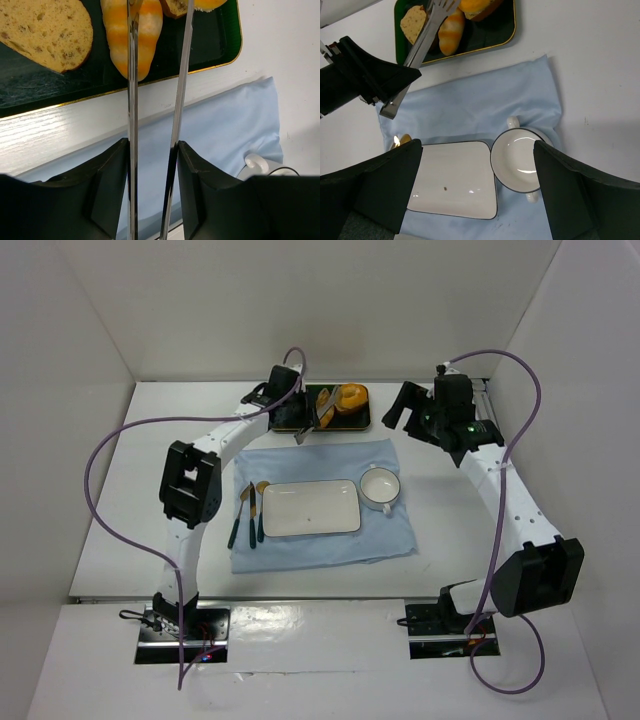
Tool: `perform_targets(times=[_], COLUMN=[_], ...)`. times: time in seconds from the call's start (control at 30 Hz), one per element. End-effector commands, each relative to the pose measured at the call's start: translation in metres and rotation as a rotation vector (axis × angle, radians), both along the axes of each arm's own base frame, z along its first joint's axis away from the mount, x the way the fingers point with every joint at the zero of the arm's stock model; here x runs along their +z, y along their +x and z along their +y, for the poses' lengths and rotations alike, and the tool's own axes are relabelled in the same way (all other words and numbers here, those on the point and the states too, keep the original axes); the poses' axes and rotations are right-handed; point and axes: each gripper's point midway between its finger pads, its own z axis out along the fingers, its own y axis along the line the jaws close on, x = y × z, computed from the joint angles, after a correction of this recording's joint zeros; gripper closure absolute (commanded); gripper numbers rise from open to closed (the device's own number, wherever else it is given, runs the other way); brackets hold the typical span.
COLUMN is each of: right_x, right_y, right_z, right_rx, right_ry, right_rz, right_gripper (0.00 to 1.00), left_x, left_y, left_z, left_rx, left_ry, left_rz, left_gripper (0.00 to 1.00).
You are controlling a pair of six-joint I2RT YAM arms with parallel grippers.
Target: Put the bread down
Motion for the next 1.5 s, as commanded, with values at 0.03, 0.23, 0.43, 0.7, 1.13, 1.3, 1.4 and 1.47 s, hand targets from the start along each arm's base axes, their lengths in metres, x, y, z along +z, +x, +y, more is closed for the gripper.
perform_targets(times=[0.03,0.23,0.43,0.7,1.13,1.3,1.4,1.47], right_x=[0.024,0.022,0.022,0.017,0.007,-0.001,-0.001,-0.004], right_y=[0.005,0.004,0.003,0.001,-0.002,-0.002,0.001,0.003], right_z=[-0.004,-0.008,-0.013,-0.021,-0.016,-0.016,-0.016,-0.014], right_rx=[-0.012,-0.021,-0.025,-0.044,-0.026,-0.031,-0.031,-0.024], right_ry=[0.023,0.021,0.030,0.028,0.050,0.055,0.055,0.059], right_rz=[-0.082,-0.073,-0.071,-0.062,-0.048,-0.027,-0.025,-0.020], right_gripper=[0.01,0.01,0.01,0.01,0.01,0.01,0.01,0.01], left_x=[0.040,0.041,0.044,0.033,0.062,0.107,0.143,0.148], left_y=[0.005,0.011,0.015,0.015,0.007,0.001,-0.017,-0.028], left_z=[-0.002,-0.011,-0.016,-0.016,-0.016,-0.001,0.006,0.013], left_rx=[-0.024,-0.049,-0.064,-0.058,-0.080,-0.049,-0.046,-0.036], left_ry=[-0.048,-0.069,-0.084,-0.078,-0.103,-0.147,-0.175,-0.169], left_rz=[-0.087,-0.085,-0.091,-0.057,-0.107,-0.182,-0.235,-0.238], left_gripper=[0.46,0.46,0.45,0.59,0.85,0.86,0.86,0.87])
